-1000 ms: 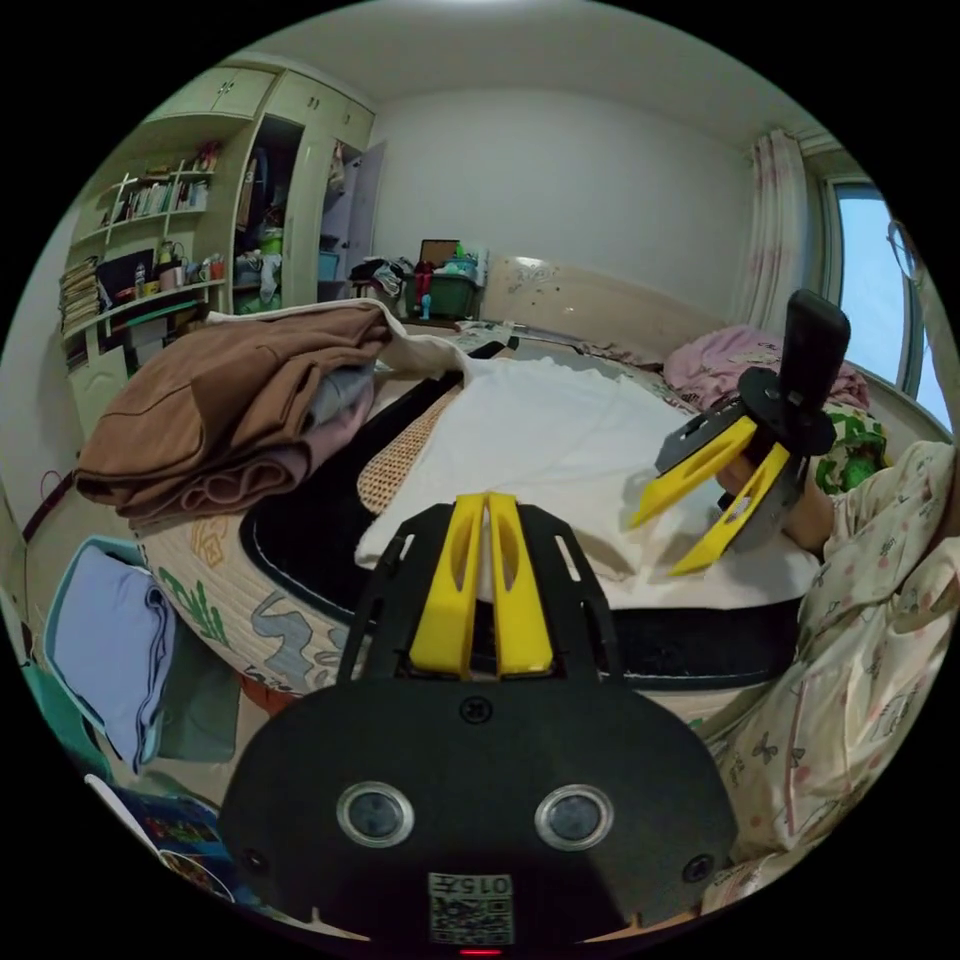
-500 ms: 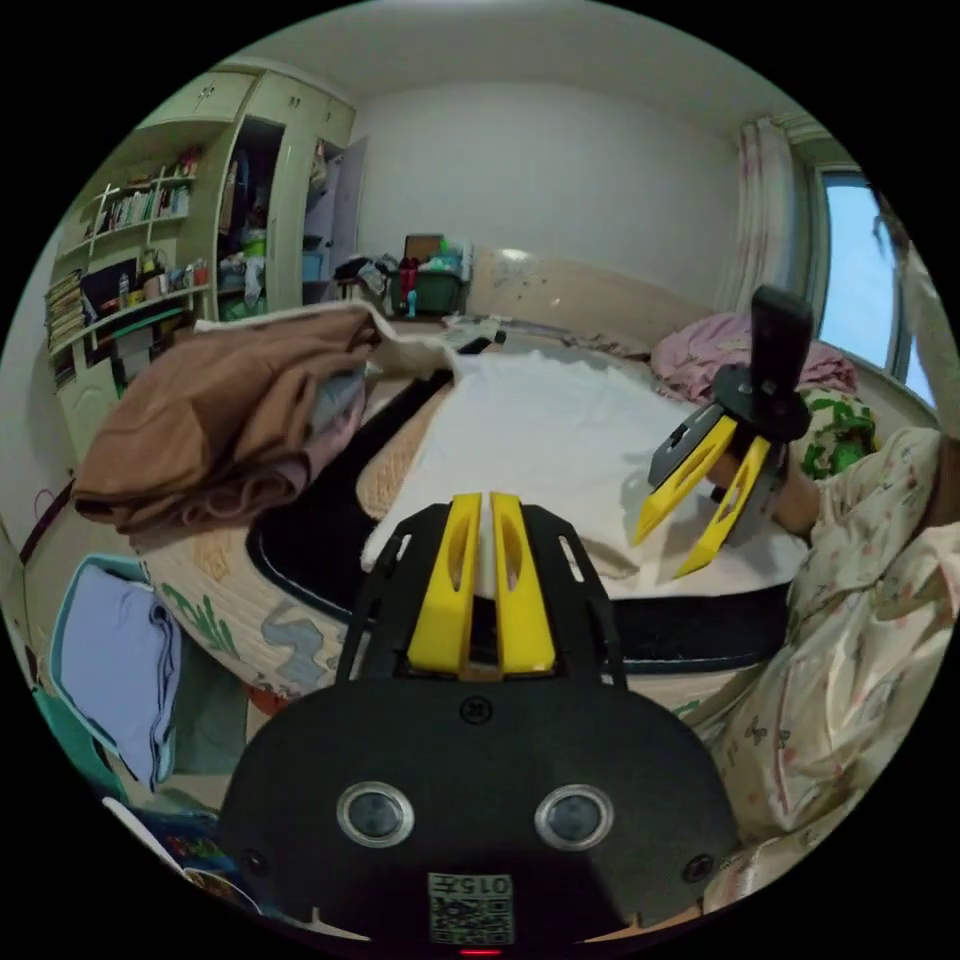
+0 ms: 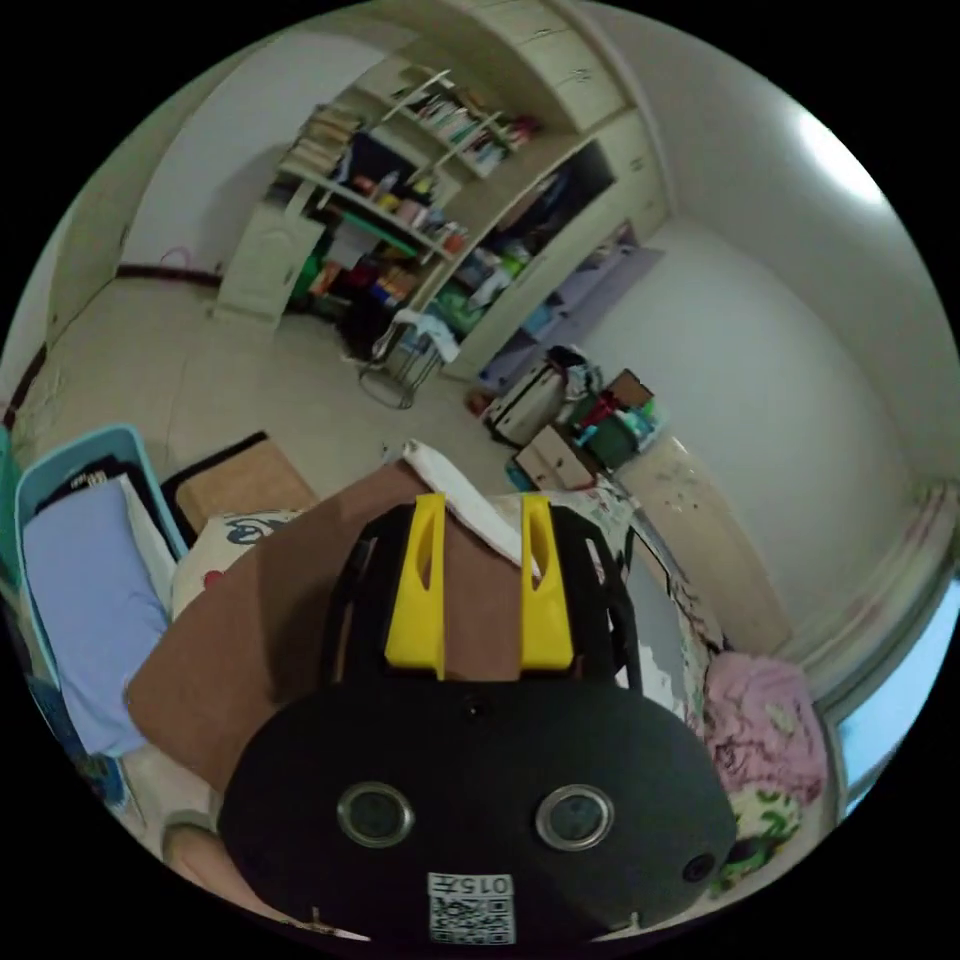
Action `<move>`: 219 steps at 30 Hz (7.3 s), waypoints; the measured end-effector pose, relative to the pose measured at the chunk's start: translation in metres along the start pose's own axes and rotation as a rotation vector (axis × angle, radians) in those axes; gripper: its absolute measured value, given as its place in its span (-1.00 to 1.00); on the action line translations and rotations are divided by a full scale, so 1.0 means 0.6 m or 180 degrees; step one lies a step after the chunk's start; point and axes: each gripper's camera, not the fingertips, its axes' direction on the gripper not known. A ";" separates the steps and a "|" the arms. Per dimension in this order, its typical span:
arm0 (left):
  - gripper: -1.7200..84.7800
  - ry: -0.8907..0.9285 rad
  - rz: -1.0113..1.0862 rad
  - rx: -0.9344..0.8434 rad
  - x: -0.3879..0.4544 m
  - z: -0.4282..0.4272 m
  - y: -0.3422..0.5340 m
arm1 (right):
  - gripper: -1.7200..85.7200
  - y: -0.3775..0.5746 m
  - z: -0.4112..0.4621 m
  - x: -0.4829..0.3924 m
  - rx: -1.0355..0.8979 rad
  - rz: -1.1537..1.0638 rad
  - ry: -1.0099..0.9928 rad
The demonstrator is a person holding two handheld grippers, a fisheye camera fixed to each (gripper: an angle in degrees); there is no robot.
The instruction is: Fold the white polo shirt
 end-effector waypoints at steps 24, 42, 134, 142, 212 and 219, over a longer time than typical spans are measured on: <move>-0.94 0.1904 0.4438 -0.0475 0.564 -0.055 0.314 | -0.64 0.254 -0.298 -0.084 0.1233 0.0374 0.1765; -0.90 0.1606 0.4323 -0.0724 0.573 -0.142 0.348 | -0.97 0.384 -0.244 -0.212 0.0071 -0.0159 0.1427; -0.94 -0.0815 0.4398 -0.0407 0.792 0.003 0.236 | -0.77 0.204 -0.501 -0.319 0.0136 -0.1685 -0.0652; -0.93 -0.0783 0.4396 -0.0405 0.787 0.002 0.229 | -0.71 0.205 -0.406 -0.387 -0.1020 -0.2706 -0.1779; -0.86 0.0049 0.3816 -0.1909 0.984 0.448 0.168 | -0.83 0.274 -0.413 0.227 -0.0345 0.3084 0.1918; -0.94 0.0499 0.3851 -0.0957 0.889 0.296 0.156 | -0.87 0.309 -0.477 0.129 0.0226 0.2544 0.2048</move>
